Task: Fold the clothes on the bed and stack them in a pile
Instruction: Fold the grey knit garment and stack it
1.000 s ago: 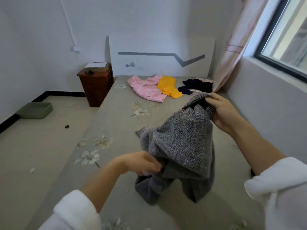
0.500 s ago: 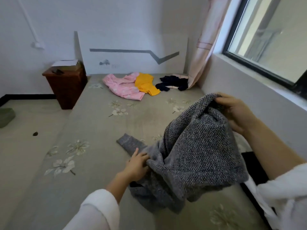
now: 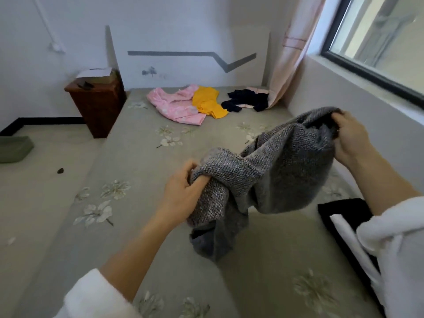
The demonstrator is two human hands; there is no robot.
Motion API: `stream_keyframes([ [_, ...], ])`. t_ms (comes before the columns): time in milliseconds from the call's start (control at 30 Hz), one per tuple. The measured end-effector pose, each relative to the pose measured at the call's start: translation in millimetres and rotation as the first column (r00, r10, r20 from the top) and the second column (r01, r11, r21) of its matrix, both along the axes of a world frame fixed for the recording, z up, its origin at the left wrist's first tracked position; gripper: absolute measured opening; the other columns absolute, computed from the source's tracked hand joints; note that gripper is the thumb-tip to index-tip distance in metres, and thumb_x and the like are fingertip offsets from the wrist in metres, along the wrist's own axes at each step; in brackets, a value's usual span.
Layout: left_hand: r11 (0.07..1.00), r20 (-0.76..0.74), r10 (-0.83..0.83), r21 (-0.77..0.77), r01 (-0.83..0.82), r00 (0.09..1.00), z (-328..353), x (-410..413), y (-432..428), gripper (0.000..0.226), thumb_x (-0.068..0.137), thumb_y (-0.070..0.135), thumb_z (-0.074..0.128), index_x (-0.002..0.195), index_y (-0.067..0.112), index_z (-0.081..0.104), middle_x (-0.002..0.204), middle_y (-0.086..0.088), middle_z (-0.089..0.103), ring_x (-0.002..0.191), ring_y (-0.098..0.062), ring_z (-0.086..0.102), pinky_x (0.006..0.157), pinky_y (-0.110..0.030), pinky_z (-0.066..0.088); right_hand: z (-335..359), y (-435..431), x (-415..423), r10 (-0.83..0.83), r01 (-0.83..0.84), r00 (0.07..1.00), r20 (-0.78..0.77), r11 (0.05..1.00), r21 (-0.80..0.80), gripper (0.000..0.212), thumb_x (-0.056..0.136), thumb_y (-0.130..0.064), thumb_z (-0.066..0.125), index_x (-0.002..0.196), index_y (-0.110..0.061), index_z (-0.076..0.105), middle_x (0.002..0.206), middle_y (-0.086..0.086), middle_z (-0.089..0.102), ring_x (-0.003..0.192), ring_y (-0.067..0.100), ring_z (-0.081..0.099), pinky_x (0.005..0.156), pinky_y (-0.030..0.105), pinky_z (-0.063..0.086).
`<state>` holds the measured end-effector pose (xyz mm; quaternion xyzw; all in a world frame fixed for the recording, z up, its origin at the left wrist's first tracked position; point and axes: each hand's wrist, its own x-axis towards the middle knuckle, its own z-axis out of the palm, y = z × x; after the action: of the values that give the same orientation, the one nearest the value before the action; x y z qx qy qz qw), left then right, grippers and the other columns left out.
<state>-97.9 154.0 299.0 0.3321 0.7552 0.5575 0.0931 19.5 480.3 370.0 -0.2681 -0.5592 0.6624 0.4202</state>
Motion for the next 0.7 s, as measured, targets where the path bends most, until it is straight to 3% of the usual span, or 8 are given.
stream_keyframes([
  [167, 0.912, 0.090, -0.213, -0.338, 0.231, 0.973, -80.0, 40.6, 9.8, 0.020, 0.089, 0.026, 0.060, 0.075, 0.024, 0.046, 0.070, 0.004, 0.052, 0.061, -0.008, 0.046, 0.058, -0.026, 0.034, -70.6, -34.4, 4.3, -0.035, -0.260, 0.647, 0.762, 0.929, 0.264, 0.022, 0.091, -0.003, 0.057, 0.110, 0.000, 0.065, 0.100, 0.013, 0.062, 0.094, 0.023, 0.056, 0.071, 0.025, 0.042],
  [267, 0.870, 0.224, -0.123, -0.445, 0.214, 0.967, -134.3, 67.4, 11.5, 0.027, 0.090, 0.027, 0.060, 0.073, 0.020, 0.040, 0.068, 0.000, 0.044, 0.058, -0.010, 0.038, 0.056, -0.028, 0.028, -140.6, -79.1, 22.7, 0.127, -0.393, 0.416, 0.900, 0.918, 0.052, 0.011, 0.091, -0.008, 0.055, 0.084, -0.005, 0.062, 0.082, 0.016, 0.054, 0.077, 0.025, 0.051, 0.063, 0.032, 0.036],
  [367, 0.853, 0.274, -0.077, -0.479, 0.205, 0.959, -159.9, 84.8, 10.0, 0.034, 0.088, 0.033, 0.063, 0.070, 0.021, 0.037, 0.065, 0.005, 0.040, 0.057, -0.009, 0.036, 0.056, -0.027, 0.027, -201.3, -120.3, 51.5, 0.356, -0.281, 0.160, 0.921, 0.911, -0.303, 0.034, 0.094, -0.040, 0.052, 0.091, -0.005, 0.053, 0.081, 0.014, 0.053, 0.070, 0.024, 0.051, 0.060, 0.029, 0.040],
  [433, 0.824, 0.309, -0.179, -0.471, 0.314, 0.934, -164.2, 92.0, 10.9, 0.034, 0.084, 0.035, 0.067, 0.071, 0.023, 0.039, 0.066, 0.007, 0.040, 0.059, -0.008, 0.036, 0.057, -0.027, 0.028, -225.8, -140.9, 65.1, 0.605, -0.119, 0.194, 0.772, 0.796, -0.594, 0.060, 0.084, -0.067, 0.049, 0.093, -0.008, 0.055, 0.079, 0.011, 0.059, 0.066, 0.025, 0.057, 0.061, 0.031, 0.047],
  [500, 0.730, 0.348, -0.365, -0.470, 0.497, 0.864, -162.4, 99.9, 13.5, 0.028, 0.081, 0.033, 0.070, 0.075, 0.025, 0.044, 0.072, 0.008, 0.044, 0.065, -0.008, 0.039, 0.061, -0.028, 0.033, -239.1, -154.4, 66.4, 0.704, -0.056, 0.379, 0.601, 0.665, -0.745, 0.067, 0.078, -0.071, 0.056, 0.101, -0.008, 0.060, 0.096, 0.012, 0.067, 0.082, 0.029, 0.066, 0.069, 0.038, 0.055],
  [567, 0.631, 0.391, -0.496, -0.451, 0.631, 0.775, -159.7, 109.0, 17.6, 0.018, 0.080, 0.028, 0.071, 0.085, 0.024, 0.054, 0.082, 0.007, 0.052, 0.073, -0.009, 0.046, 0.068, -0.028, 0.040, -243.0, -160.6, 58.1, 0.632, -0.039, 0.497, 0.595, 0.701, -0.712, 0.051, 0.080, -0.044, 0.071, 0.109, -0.005, 0.058, 0.107, 0.017, 0.068, 0.089, 0.032, 0.067, 0.067, 0.037, 0.057],
  [633, 0.526, 0.503, -0.542, -0.421, 0.739, 0.673, -157.5, 113.8, 20.0, 0.021, 0.083, 0.022, 0.070, 0.102, 0.024, 0.063, 0.094, 0.009, 0.060, 0.083, -0.006, 0.054, 0.077, -0.022, 0.044, -238.9, -156.6, 50.9, 0.471, 0.000, 0.562, 0.680, 0.822, -0.569, 0.011, 0.081, -0.003, 0.066, 0.085, 0.002, 0.057, 0.085, 0.020, 0.065, 0.069, 0.028, 0.059, 0.057, 0.031, 0.047],
  [700, 0.436, 0.647, -0.509, -0.376, 0.818, 0.568, -158.4, 109.6, 17.0, 0.028, 0.088, 0.021, 0.065, 0.116, 0.023, 0.065, 0.109, 0.010, 0.065, 0.095, -0.004, 0.059, 0.086, -0.017, 0.046, -229.1, -138.6, 49.3, 0.368, 0.033, 0.588, 0.720, 0.879, -0.476, 0.026, 0.079, 0.010, 0.052, 0.061, -0.007, 0.044, 0.065, 0.010, 0.047, 0.056, 0.021, 0.041, 0.055, 0.031, 0.036],
])
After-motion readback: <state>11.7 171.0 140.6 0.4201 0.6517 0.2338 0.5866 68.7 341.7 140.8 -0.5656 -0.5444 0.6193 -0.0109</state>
